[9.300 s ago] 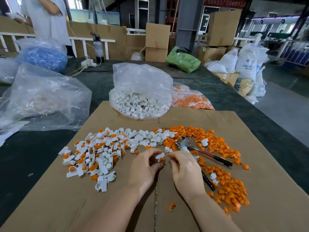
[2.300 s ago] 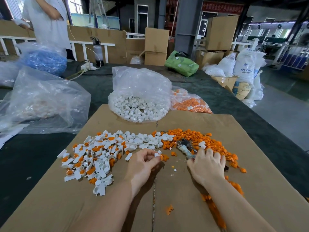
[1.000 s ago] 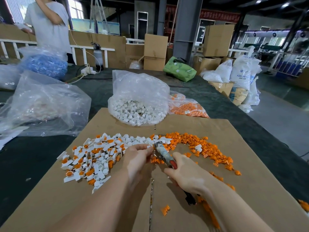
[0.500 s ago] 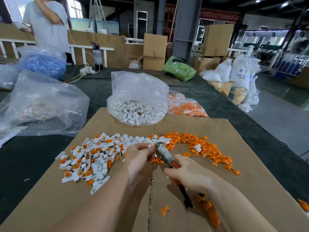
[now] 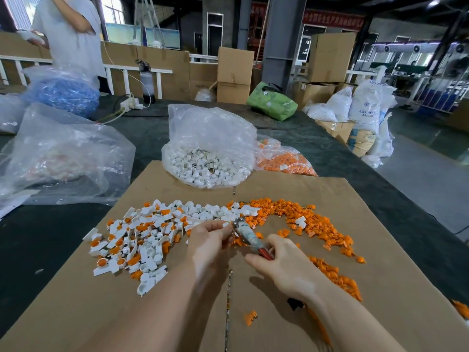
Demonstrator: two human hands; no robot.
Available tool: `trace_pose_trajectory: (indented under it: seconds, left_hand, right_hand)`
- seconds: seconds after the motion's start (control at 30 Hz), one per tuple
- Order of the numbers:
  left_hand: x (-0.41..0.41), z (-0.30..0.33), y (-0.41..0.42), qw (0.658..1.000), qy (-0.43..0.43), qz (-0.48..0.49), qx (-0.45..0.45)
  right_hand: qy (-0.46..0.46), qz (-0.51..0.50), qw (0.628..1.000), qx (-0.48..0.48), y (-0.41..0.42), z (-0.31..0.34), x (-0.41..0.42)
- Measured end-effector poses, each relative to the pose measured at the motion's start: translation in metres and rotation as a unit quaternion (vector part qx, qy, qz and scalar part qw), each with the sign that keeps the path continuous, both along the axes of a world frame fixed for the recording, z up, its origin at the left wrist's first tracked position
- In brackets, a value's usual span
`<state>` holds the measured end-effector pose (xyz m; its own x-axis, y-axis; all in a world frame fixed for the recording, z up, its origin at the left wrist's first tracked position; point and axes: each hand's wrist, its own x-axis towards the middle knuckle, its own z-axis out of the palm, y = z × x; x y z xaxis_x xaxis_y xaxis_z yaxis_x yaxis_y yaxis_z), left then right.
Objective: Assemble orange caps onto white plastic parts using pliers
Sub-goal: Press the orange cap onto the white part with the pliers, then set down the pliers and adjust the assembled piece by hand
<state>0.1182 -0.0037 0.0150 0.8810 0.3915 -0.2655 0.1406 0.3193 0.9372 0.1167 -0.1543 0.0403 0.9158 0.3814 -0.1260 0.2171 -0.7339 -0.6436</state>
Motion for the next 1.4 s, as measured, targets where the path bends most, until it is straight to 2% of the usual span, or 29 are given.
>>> trace_pose_trajectory:
  seconds: [0.1, 0.2, 0.33, 0.43, 0.6, 0.7, 0.73, 0.8, 0.87, 0.9, 0.97, 1.07, 1.2, 1.4]
  left_hand:
    - [-0.001, -0.009, 0.008, 0.999, 0.002, 0.007, 0.048]
    - [-0.004, -0.019, 0.01, 0.986, -0.01, -0.027, 0.165]
    - [-0.007, -0.027, 0.006, 0.951, -0.009, -0.075, 0.301]
    - [-0.008, -0.029, 0.006, 0.951, -0.017, -0.062, 0.304]
    - [-0.01, -0.03, 0.008, 0.943, -0.029, -0.075, 0.323]
    - [-0.009, -0.031, 0.009, 0.941, -0.026, -0.074, 0.329]
    - [-0.008, -0.031, 0.009, 0.94, -0.028, -0.075, 0.331]
    - [-0.007, -0.031, 0.009, 0.939, -0.031, -0.082, 0.331]
    - [-0.006, -0.031, 0.009, 0.935, -0.033, -0.09, 0.34]
    - [-0.006, -0.031, 0.01, 0.931, -0.035, -0.095, 0.351]
    - [-0.008, -0.03, 0.011, 0.925, -0.04, -0.107, 0.362]
    - [-0.015, -0.03, 0.012, 0.933, -0.061, -0.125, 0.333]
    - [-0.017, -0.032, 0.006, 0.897, -0.087, -0.144, 0.41]
    - [-0.015, -0.032, 0.003, 0.886, -0.098, -0.117, 0.439]
  right_hand:
    - [-0.035, -0.061, 0.997, 0.014, -0.01, -0.007, 0.006]
    - [-0.146, -0.127, 0.976, -0.104, -0.018, -0.014, 0.017]
    - [-0.218, -0.14, 0.927, -0.273, -0.028, -0.028, 0.031]
    - [-0.253, -0.142, 0.905, -0.311, -0.031, -0.036, 0.039]
    - [-0.235, -0.156, 0.902, -0.327, -0.032, -0.049, 0.046]
    - [-0.278, -0.153, 0.88, -0.353, -0.024, -0.048, 0.038]
    - [-0.31, -0.136, 0.885, -0.32, -0.019, -0.047, 0.035]
    - [-0.385, -0.07, 0.903, -0.179, -0.007, -0.051, 0.027]
    - [-0.411, 0.011, 0.91, -0.048, 0.007, -0.058, 0.016]
    - [-0.416, 0.041, 0.908, -0.017, 0.012, -0.059, 0.012]
    - [-0.414, 0.051, 0.908, 0.019, 0.019, -0.06, 0.008]
    - [-0.394, 0.015, 0.918, 0.049, 0.024, -0.058, 0.009]
    - [-0.366, -0.001, 0.928, 0.07, 0.026, -0.057, 0.007]
    - [-0.341, -0.042, 0.933, 0.106, 0.02, -0.056, 0.006]
